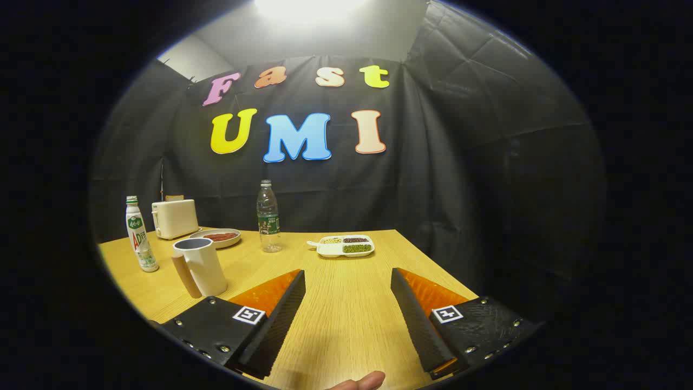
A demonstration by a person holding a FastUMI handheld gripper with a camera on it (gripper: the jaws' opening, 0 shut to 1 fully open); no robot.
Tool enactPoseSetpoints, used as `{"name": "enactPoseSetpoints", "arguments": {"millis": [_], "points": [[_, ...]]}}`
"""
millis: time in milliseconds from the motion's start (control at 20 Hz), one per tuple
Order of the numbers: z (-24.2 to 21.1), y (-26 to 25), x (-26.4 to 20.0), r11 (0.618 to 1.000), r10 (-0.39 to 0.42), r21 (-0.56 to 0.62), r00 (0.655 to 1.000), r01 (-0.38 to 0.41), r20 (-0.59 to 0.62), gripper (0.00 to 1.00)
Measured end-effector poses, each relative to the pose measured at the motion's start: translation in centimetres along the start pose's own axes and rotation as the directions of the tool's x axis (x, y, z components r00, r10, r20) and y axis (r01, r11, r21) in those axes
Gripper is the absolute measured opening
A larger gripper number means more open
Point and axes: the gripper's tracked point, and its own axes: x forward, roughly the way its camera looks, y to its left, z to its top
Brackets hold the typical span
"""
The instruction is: Take the bottle from table, then pour the juice into the cup, finally place the bottle on the coaster
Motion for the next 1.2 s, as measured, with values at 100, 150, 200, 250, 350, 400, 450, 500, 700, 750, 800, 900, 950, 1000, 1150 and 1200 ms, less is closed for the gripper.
{"name": "enactPoseSetpoints", "arguments": {"millis": [100,150,200,250,350,400,450,500,700,750,800,900,950,1000,1150,1200], "points": [[0.2,0.3,1.4,1.000,-0.003,-0.019,1.000,0.003,0.005,0.97],[0.7,0.4,2.0,0.999,-0.006,-0.039,1.000,0.007,0.012,0.97],[0.9,0.5,2.5,0.998,-0.012,-0.067,1.000,0.013,0.017,0.97],[1.0,0.6,3.0,0.996,-0.016,-0.089,1.000,0.018,0.023,0.97],[0.6,0.3,3.5,0.992,-0.039,-0.118,0.999,0.039,0.002,0.97],[0.9,0.2,3.6,0.992,-0.045,-0.119,0.999,0.045,0.009,0.97],[1.8,0.3,3.5,0.992,-0.042,-0.115,0.999,0.045,0.031,0.97],[2.5,0.3,3.5,0.995,-0.047,-0.084,0.997,0.052,0.059,0.96],[4.2,1.7,3.9,0.996,-0.064,-0.060,0.994,0.070,0.086,0.96],[4.4,2.2,3.8,0.995,-0.079,-0.059,0.994,0.083,0.076,0.97],[4.3,2.8,3.6,0.993,-0.100,-0.059,0.993,0.103,0.063,0.96],[4.9,3.9,2.9,0.983,-0.166,-0.068,0.984,0.170,0.061,0.97],[5.3,4.9,2.4,0.979,-0.184,-0.074,0.980,0.189,0.072,0.97],[5.8,6.2,1.7,0.977,-0.194,-0.070,0.977,0.200,0.084,0.97],[7.4,10.4,-0.1,0.978,-0.199,-0.032,0.971,0.205,0.132,0.96],[7.6,11.4,-0.6,0.976,-0.212,-0.029,0.967,0.218,0.141,0.96]]}}
